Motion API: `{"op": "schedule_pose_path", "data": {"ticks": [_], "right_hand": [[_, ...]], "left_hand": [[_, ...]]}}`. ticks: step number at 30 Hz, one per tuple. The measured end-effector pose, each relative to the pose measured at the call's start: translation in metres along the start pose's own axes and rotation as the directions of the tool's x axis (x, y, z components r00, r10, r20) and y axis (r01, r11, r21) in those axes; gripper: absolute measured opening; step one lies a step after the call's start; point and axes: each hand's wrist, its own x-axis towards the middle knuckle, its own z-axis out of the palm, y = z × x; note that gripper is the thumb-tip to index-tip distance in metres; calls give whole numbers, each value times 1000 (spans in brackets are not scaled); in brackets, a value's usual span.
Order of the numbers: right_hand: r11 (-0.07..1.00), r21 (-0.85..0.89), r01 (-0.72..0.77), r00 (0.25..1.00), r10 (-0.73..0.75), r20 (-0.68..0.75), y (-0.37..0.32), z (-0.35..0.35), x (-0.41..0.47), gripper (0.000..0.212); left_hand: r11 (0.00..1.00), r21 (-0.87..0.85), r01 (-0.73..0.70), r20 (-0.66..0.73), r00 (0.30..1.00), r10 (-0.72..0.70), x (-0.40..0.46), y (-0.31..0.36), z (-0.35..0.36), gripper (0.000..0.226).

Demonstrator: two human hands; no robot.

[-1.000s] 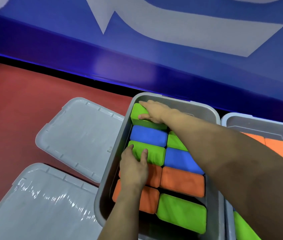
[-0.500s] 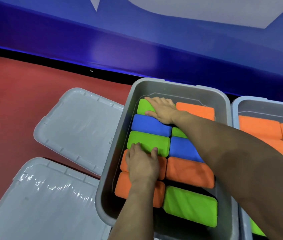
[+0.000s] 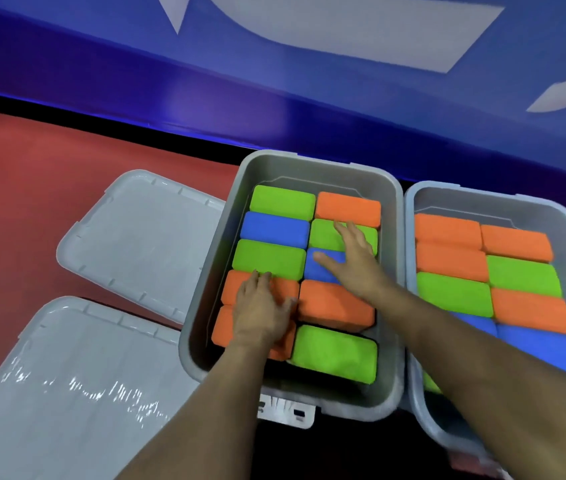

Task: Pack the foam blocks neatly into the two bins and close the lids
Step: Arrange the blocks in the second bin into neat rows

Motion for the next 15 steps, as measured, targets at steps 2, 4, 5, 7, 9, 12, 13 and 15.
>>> {"op": "schedule_pose_path", "data": {"ticks": [2, 4, 5, 7, 9, 12, 13, 15], "right_hand": [[986, 20, -163, 985, 162, 65, 20, 1, -42, 97], [941, 99, -324, 943, 314, 108, 36, 8, -74, 112], [911, 150, -384, 922, 371, 110, 42, 13, -84, 121], [889, 199, -412, 911, 403, 86, 55, 24, -93, 124], [891, 170, -422, 906, 411, 97, 50, 30, -98, 110], [898, 84, -431, 898, 419, 133, 46, 37, -102, 123], [902, 62, -427, 898, 414, 150, 42, 38, -105, 133], [924, -35, -381, 913, 382, 144, 34, 37, -114, 139]], "left_hand": [[994, 89, -67, 60, 996, 61, -14, -6, 0, 87], [985, 140, -103, 129, 988, 85, -25, -9, -2, 90], [980, 163, -114, 159, 983, 88, -29, -11, -3, 91], [974, 197, -111, 199, 977, 71, -36, -10, -3, 95], [972, 218, -91, 221, 974, 42, -40, -6, 2, 99], [960, 262, -100, 249, 968, 33, -38, 3, 10, 104], [956, 275, -105, 260, 965, 31, -36, 5, 12, 104], [954, 282, -98, 267, 964, 20, -33, 7, 13, 104]]}}
